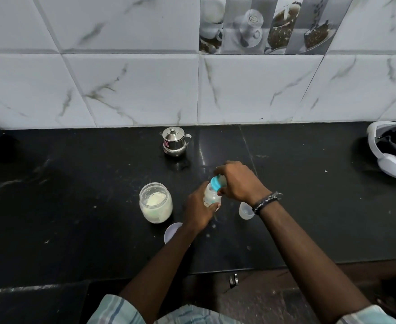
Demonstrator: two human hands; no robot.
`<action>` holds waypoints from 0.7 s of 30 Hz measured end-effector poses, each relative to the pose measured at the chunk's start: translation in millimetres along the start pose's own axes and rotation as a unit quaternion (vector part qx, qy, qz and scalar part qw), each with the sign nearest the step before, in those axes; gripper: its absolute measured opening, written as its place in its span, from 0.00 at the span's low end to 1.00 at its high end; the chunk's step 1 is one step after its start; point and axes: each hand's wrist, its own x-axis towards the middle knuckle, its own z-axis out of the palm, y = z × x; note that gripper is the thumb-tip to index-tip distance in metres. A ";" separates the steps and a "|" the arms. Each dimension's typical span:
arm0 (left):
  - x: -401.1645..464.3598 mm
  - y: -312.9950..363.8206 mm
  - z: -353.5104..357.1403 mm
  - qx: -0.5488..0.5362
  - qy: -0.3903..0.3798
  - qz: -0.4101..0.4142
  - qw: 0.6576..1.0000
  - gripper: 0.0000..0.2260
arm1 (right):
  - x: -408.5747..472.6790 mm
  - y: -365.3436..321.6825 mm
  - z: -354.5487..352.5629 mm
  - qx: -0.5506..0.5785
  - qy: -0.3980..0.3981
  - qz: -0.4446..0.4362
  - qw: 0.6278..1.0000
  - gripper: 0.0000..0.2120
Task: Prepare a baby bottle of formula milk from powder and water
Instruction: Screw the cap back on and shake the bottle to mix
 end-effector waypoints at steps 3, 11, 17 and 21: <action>0.3 -4.3 1.1 -0.023 0.000 -0.016 1.000 0.20 | 9.1 -9.2 1.3 -0.046 -0.040 -0.027 0.998 0.20; 6.6 -15.3 4.0 -0.046 -0.003 -0.036 0.998 0.20 | 18.6 -16.9 2.4 -0.085 -0.095 -0.061 0.990 0.16; 7.2 -17.7 3.4 -0.049 -0.003 -0.026 0.998 0.19 | 22.3 -19.9 1.0 -0.107 -0.089 -0.062 0.988 0.15; 4.6 -14.5 1.6 -0.053 -0.002 -0.015 0.998 0.18 | 28.6 -14.8 1.1 -0.103 -0.071 -0.034 0.992 0.20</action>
